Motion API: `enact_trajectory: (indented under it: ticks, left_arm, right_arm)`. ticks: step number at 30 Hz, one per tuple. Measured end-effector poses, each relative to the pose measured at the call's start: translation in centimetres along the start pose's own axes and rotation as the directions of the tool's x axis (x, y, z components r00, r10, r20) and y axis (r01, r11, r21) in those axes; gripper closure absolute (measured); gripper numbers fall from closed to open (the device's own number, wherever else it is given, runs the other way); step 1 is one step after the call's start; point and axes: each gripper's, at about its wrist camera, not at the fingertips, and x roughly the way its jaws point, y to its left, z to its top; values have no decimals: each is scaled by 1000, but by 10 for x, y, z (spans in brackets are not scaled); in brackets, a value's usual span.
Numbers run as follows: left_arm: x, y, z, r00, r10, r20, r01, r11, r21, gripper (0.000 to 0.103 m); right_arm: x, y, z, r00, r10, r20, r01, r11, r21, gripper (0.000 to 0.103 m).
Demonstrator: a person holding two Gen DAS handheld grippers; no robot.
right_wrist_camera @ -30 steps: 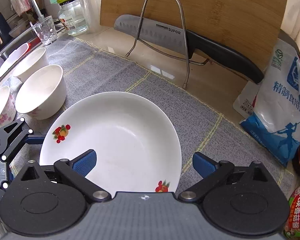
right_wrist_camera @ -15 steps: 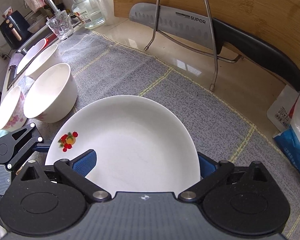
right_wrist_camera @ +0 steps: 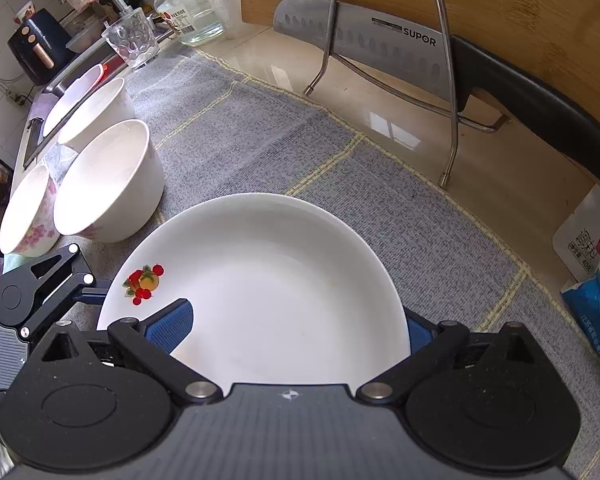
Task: Organize plates and bowls
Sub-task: 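Close the right tool on the plate rim and lift the plate, then carry the flower-print plate with the right tool over the plate stack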
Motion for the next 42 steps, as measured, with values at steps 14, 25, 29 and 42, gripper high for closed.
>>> enact_trajectory:
  ticks: [14, 25, 29, 42]
  left_arm:
    - [-8, 1, 2, 1000, -7, -18, 7, 999, 31, 7]
    - [-31, -1, 6, 1000, -26, -17, 27, 998, 56, 7]
    - [-40, -2, 8, 999, -39, -13, 39, 997, 61, 7]
    - [-63, -19, 10, 996, -91, -3, 91, 989, 115, 7]
  right_arm:
    - [-7, 7, -6, 1000, 19, 15, -20, 999, 25, 0]
    - [-33, 25, -12, 998, 14, 56, -16, 999, 39, 0]
    - [-42, 34, -17, 997, 1, 72, -5, 999, 43, 0]
    - [-74, 54, -47, 990, -45, 132, 33, 995, 91, 0]
